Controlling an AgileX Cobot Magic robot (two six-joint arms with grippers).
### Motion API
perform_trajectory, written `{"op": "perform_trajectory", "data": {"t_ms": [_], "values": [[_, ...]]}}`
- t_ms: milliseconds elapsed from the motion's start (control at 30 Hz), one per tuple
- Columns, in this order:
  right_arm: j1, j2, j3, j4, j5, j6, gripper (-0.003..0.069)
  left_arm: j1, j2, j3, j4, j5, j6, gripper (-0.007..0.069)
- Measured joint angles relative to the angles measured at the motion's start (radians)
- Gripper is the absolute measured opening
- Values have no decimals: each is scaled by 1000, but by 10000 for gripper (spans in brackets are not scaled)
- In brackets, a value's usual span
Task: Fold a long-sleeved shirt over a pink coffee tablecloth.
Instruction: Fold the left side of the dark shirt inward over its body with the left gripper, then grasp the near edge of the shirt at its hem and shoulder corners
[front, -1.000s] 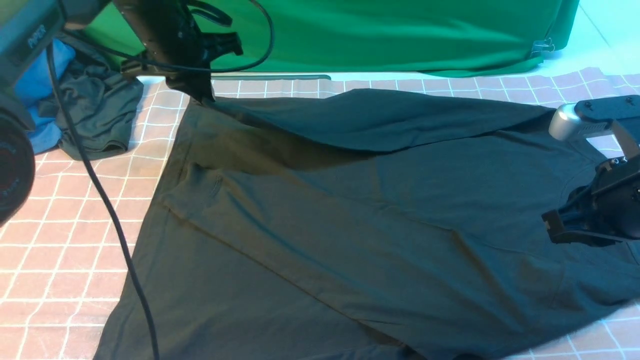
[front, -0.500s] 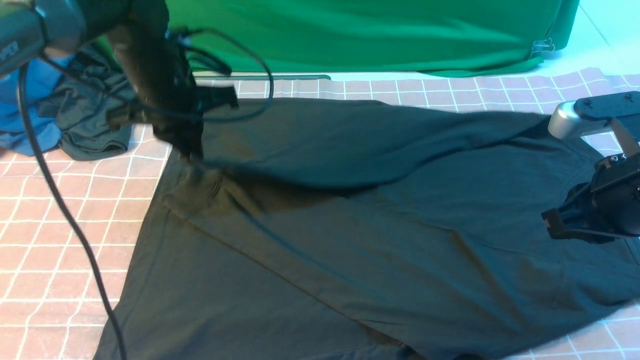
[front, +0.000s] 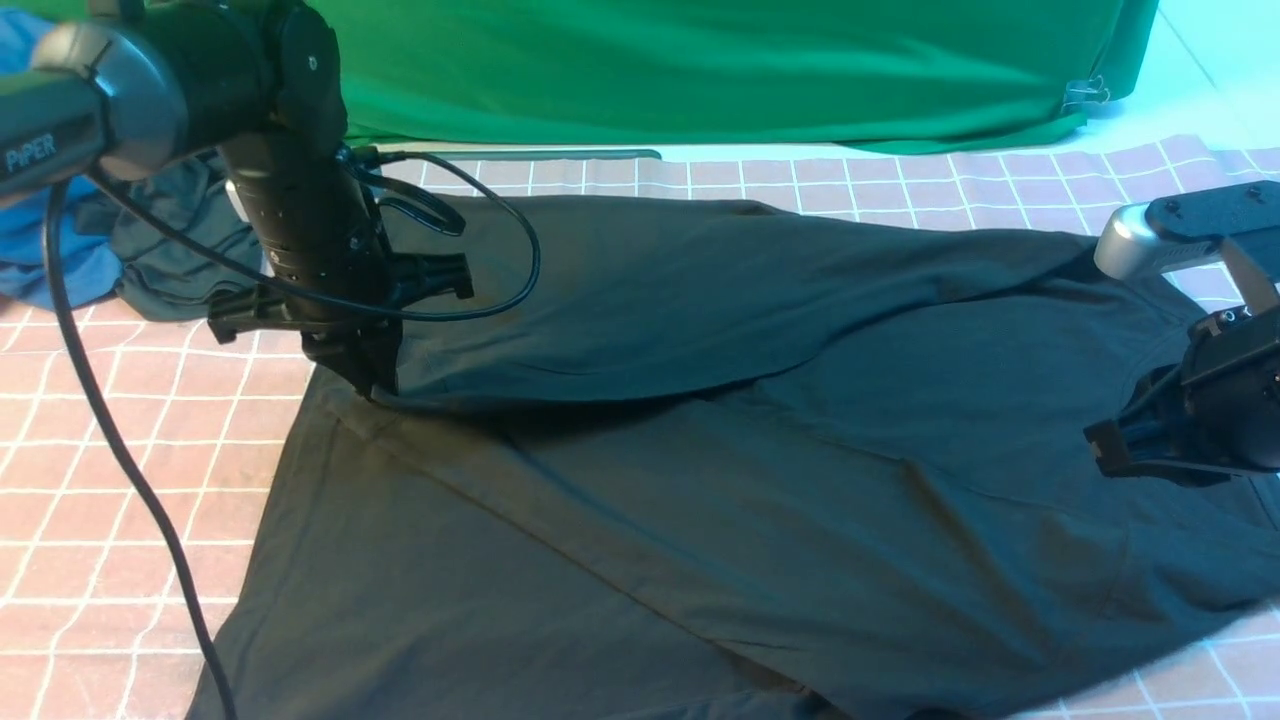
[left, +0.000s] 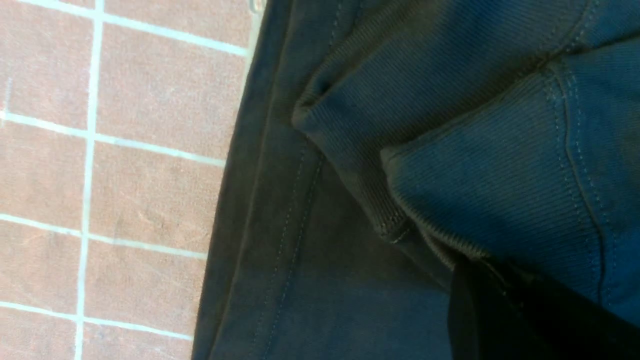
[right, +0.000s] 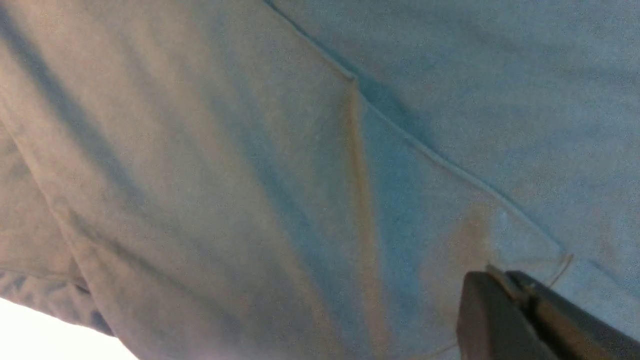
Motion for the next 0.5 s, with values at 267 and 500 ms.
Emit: {"op": "perform_trajectory", "data": {"t_ms": [267, 500], "values": [[0, 0, -13, -65, 8, 10, 54, 0, 0, 0, 24, 22, 0, 108], [-1, 0, -108, -90, 79, 27, 58, 0, -5, 8, 52, 24, -1, 386]]}}
